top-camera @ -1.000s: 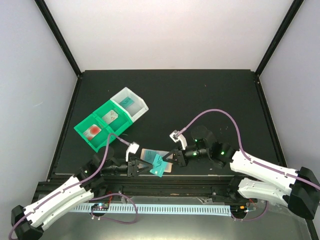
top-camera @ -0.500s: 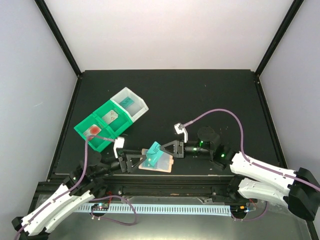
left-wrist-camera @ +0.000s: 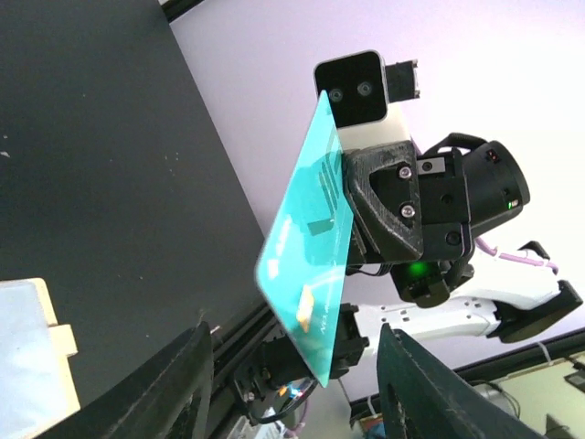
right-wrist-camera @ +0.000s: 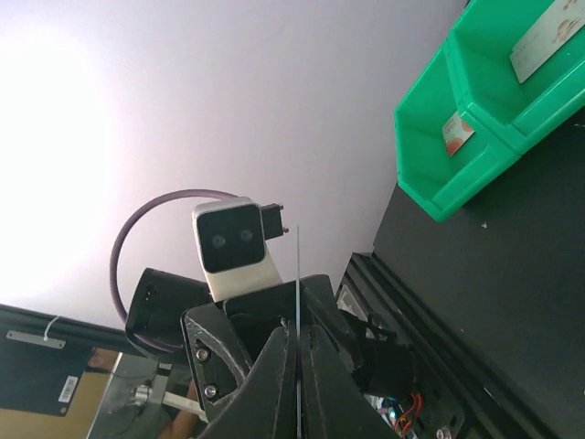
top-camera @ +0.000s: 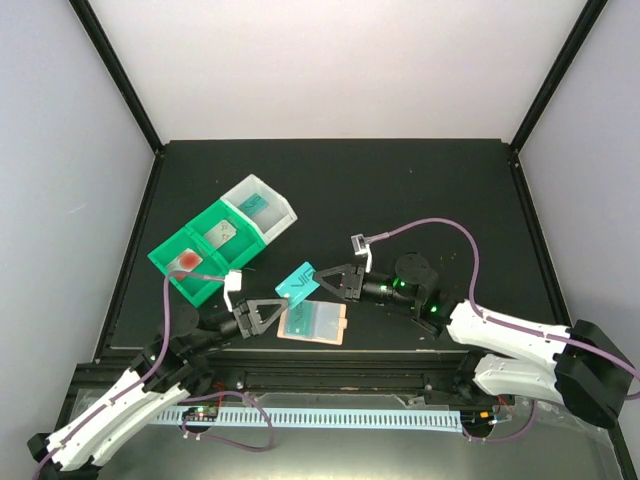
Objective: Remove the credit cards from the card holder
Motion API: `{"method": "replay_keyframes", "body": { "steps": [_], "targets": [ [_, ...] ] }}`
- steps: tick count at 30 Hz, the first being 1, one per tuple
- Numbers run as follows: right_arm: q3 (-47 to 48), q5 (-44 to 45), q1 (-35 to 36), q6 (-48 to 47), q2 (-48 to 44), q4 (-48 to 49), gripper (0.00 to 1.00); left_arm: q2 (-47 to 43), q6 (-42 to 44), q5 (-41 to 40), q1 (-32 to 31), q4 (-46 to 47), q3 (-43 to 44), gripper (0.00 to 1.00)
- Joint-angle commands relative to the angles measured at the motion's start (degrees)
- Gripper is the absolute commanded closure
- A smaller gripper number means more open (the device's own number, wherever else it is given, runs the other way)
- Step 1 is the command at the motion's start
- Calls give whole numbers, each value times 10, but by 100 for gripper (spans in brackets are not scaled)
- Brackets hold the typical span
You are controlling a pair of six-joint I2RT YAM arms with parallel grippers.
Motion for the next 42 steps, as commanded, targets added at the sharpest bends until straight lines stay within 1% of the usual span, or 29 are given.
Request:
{"method": "replay_keyframes", "body": {
  "steps": [1,4,7,13,14,17,20,23,26,28,30,32,38,42],
  "targets": [
    [-13,33,-2,24,-4,38,99,19,-42,0,3,75,-12,53],
    [-18,33,-2,28,0,43,99,26,-46,-2,3,94,-16,60],
    [-27,38,-2,36,2,52,99,31,-47,-6,3,101,-15,71],
    [-33,39,-2,41,12,54,99,30,-47,-10,3,92,-14,96],
    [-34,38,-2,42,13,56,99,30,-47,-10,3,89,-14,98],
    [-38,39,-2,42,14,58,99,28,-47,-14,3,77,-14,98],
    [-44,44,-2,40,9,55,94,28,-46,-17,3,73,-14,98],
    [-52,50,-3,27,0,36,86,28,-39,-18,3,66,-14,98],
    [-61,57,-2,10,-18,10,70,29,-31,-17,2,53,-12,98],
    [-64,65,-2,-6,-35,-21,55,31,-25,-21,3,44,-10,98],
    [-68,73,-2,-28,-60,-57,35,36,-12,-30,3,22,-1,98],
    [-73,82,-2,-45,-85,-91,25,41,-1,-37,3,9,7,98],
    [-98,112,-1,-88,-175,-176,1,72,27,-63,5,-4,36,98],
    [-108,144,-1,-118,-235,-246,0,115,59,-80,14,-40,76,99]
  ]
}}
